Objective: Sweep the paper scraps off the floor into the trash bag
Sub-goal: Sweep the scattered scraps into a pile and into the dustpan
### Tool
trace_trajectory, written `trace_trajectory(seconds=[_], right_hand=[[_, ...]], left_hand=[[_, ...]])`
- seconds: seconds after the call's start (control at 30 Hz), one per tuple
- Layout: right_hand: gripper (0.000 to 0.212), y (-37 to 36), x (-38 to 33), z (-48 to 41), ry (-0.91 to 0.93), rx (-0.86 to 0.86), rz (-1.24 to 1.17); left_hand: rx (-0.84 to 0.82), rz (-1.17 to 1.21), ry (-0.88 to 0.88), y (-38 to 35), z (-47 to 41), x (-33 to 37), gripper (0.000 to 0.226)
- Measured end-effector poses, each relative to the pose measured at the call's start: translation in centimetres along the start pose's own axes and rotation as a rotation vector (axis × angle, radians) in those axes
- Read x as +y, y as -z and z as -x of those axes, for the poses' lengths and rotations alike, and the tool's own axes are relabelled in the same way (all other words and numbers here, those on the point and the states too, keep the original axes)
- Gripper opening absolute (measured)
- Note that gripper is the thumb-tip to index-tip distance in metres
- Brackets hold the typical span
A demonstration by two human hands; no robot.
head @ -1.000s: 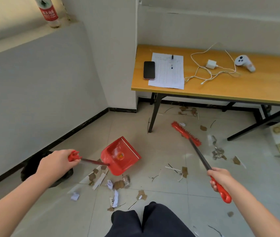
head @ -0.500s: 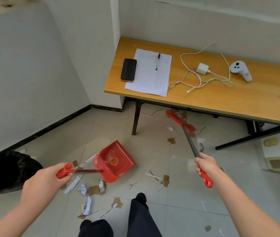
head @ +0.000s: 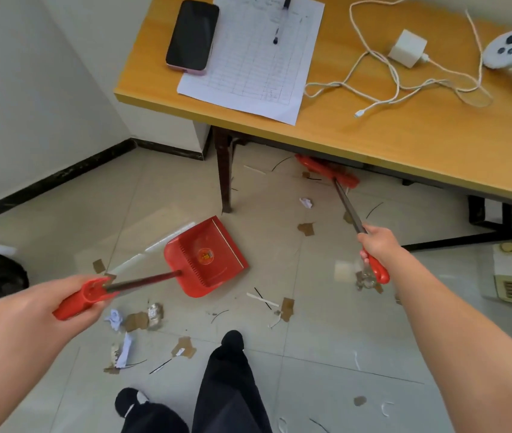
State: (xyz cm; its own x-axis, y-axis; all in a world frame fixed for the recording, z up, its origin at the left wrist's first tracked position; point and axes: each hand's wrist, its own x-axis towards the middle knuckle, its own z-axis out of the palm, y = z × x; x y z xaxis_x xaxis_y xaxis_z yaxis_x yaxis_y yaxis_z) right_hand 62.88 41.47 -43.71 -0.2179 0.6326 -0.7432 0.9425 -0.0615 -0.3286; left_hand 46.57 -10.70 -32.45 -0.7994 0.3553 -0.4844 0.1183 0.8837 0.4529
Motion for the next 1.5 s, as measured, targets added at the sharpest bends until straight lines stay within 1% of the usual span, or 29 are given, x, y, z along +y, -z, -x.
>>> trace_trajectory(seconds=[0.1, 0.2, 0.23, 0.3, 0.4, 0.5, 0.6, 0.7, 0.8, 0.87, 0.93, 1.0, 1.07, 1.17, 1.23, 1.3, 1.37, 1.43, 1.5], right_hand=[[0.057, 0.5, 1.0, -1.4, 0.001, -0.049, 0.086], [0.06, 1.1, 2.4, -2.5, -0.035, -0.09, 0.13], [0.06, 1.2, 2.9, -2.2, -0.037, -0.093, 0.139], [0.059, 1.1, 4.3, -0.6, -0.029, -0.104, 0.148], [0.054, 0.2, 7.7, 4.8, -0.014, -0.159, 0.174], [0.059, -1.6, 11.6, 12.5, -0.046, -0.2, 0.191], [0.056, -3.0, 14.1, 19.2, -0.075, -0.237, 0.16], [0.051, -3.8, 15.3, 23.7, -0.092, -0.208, 0.074], [0.048, -4.3, 14.8, 26.0, -0.064, -0.151, -0.036], [0.049, -4.3, 13.5, 25.3, -0.035, -0.089, -0.068], [0.05, -4.1, 11.5, 22.7, -0.011, -0.032, -0.068], [0.051, -3.7, 9.2, 18.6, 0.008, 0.015, -0.07], [0.052, -3.1, 6.5, 13.8, 0.029, 0.058, -0.056], [0.053, -2.2, 2.4, 7.1, 0.038, 0.091, -0.033], [0.053, -1.7, 0.9, 4.2, 0.05, 0.094, -0.05], [0.054, -1.5, 0.7, 3.2, 0.062, 0.094, -0.037], [0.055, -1.3, 2.1, 3.5, 0.081, 0.108, 0.017], [0.055, -0.9, 4.4, 4.2, 0.081, 0.118, 0.023], [0.055, -0.3, 6.8, 5.4, 0.08, 0.108, 0.029]], left_hand=[[-0.016, 0.025, -0.04, -0.3, -1.5, 1.0, 0.042], [-0.003, -0.012, -0.079, -0.7, -2.7, 1.3, 0.044], [0.004, -0.019, -0.078, -0.7, -2.8, 1.9, 0.042], [0.046, -0.111, -0.096, -0.9, -2.9, 3.1, 0.034], [0.09, -0.241, -0.139, -1.1, -2.2, 4.9, 0.017], [0.082, -0.268, -0.153, -0.8, -1.6, 6.0, 0.013], [0.1, -0.325, -0.158, 0.2, -0.8, 7.4, 0.006], [0.089, -0.375, -0.161, 1.4, -0.5, 7.8, 0.009], [0.1, -0.36, -0.15, 2.3, -0.8, 7.1, 0.007], [0.119, -0.345, -0.155, 2.2, -1.2, 6.2, 0.005], [0.113, -0.34, -0.17, 1.9, -1.8, 5.0, 0.008], [0.092, -0.352, -0.182, 1.6, -2.1, 4.0, 0.013], [0.09, -0.356, -0.175, 1.2, -2.1, 3.4, 0.013], [0.092, -0.284, -0.152, 0.7, -2.1, 2.7, 0.021], [0.068, -0.237, -0.125, 0.3, -2.4, 1.8, 0.027], [0.041, -0.182, -0.085, 0.0, -2.7, 0.5, 0.039], [0.012, -0.099, -0.062, -0.6, -2.8, -0.9, 0.049], [0.004, -0.042, -0.049, -0.9, -2.2, -1.1, 0.05], [-0.003, -0.018, -0.04, -0.8, -1.8, -0.2, 0.044]])
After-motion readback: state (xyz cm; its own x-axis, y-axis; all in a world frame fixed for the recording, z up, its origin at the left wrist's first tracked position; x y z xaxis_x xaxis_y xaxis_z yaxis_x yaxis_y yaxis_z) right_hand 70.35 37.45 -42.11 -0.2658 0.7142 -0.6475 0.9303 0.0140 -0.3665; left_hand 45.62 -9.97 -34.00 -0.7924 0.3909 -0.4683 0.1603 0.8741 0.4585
